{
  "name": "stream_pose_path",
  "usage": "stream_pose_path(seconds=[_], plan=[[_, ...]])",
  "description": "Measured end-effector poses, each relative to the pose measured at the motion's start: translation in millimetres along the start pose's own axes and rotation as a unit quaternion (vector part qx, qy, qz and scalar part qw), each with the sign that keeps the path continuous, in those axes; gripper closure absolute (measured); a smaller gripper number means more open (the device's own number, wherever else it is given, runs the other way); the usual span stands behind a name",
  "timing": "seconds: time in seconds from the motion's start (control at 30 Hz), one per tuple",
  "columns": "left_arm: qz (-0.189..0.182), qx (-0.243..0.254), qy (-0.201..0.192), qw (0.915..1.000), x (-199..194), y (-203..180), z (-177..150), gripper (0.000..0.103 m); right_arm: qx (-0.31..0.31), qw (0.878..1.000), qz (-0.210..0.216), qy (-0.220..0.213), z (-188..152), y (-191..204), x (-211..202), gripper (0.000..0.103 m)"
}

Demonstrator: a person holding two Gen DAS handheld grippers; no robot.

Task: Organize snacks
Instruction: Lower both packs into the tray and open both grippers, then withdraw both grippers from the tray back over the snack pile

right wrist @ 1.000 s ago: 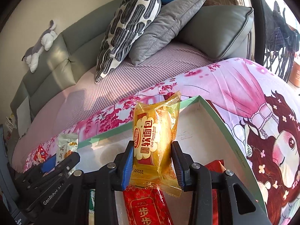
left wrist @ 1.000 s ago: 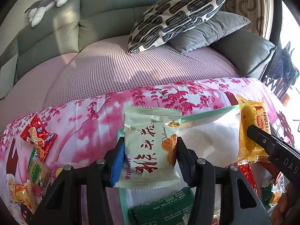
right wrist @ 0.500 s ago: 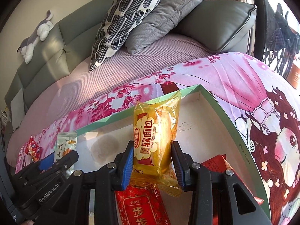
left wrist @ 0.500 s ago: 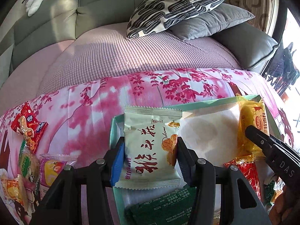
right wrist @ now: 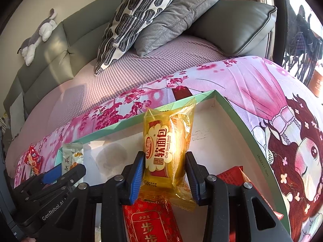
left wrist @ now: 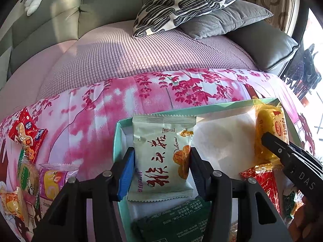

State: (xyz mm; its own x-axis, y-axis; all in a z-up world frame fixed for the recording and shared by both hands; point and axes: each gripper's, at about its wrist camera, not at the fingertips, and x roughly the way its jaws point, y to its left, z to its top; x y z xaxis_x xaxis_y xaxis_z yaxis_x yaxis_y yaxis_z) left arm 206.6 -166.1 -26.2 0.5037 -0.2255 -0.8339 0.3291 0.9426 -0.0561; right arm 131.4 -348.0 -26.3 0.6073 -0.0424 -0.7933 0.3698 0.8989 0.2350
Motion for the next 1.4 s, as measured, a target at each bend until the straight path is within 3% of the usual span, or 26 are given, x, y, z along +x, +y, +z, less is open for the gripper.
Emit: stream_pose_path(seconds=[0.1,0.2,0.5,0.67,0.8,1.03,1.2,1.27,1.4], plan=[[-0.001,-0.001,-0.003,1.0000,-3,0,0,0.047,-0.005,1.000,-0.005,0.000,0,1,-1,0.045],[0.007,-0.003,-0.007,0.9999,-7,2,-1,0.043,-0.006,1.000,-0.006,0.000,1,1,-1,0.041],[0.019,-0.001,-0.022,0.9996,-20,2,-1,0.042,-0.010,1.000,-0.012,-0.004,2,1,-4,0.018],[0.031,0.000,-0.036,0.9989,-29,3,1,0.033,-0.011,1.000,-0.012,-0.009,4,0,-7,0.013],[0.044,-0.009,-0.044,0.9980,-34,9,2,0.032,-0.015,1.000,-0.012,-0.015,5,2,-10,0.000],[0.088,-0.038,-0.042,0.9946,-31,27,2,0.028,-0.025,0.999,-0.010,-0.019,5,4,-12,0.000],[0.139,-0.039,-0.038,0.9888,-29,35,2,0.024,-0.034,0.999,-0.010,-0.026,5,9,-16,0.000],[0.143,-0.038,-0.042,0.9880,-31,37,2,0.013,-0.035,0.999,-0.006,-0.033,5,11,-20,0.000],[0.142,-0.049,-0.061,0.9868,-44,44,1,0.012,-0.035,0.998,0.011,-0.055,6,18,-31,0.000]])
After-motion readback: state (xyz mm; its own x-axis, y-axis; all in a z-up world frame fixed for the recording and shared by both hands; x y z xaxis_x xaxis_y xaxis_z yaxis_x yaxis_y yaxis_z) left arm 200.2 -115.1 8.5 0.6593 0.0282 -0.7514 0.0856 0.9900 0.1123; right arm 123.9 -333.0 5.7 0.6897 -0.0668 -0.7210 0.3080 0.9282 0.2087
